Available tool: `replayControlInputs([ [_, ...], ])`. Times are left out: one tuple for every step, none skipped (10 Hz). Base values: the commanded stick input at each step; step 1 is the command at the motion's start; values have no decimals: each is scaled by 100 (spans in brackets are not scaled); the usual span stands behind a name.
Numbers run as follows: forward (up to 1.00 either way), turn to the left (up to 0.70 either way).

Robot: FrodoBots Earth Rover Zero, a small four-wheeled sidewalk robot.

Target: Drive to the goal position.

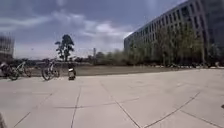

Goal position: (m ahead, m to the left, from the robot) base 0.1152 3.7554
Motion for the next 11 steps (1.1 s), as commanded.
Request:
replayControlInputs([
  [0, 45],
  [0, 45],
  [0, 45],
  [0, 45],
  [0, 45],
  [0, 45],
  [0, 45],
  [0, 45],
  [0, 45],
  [0, 45],
  [0, 45],
])
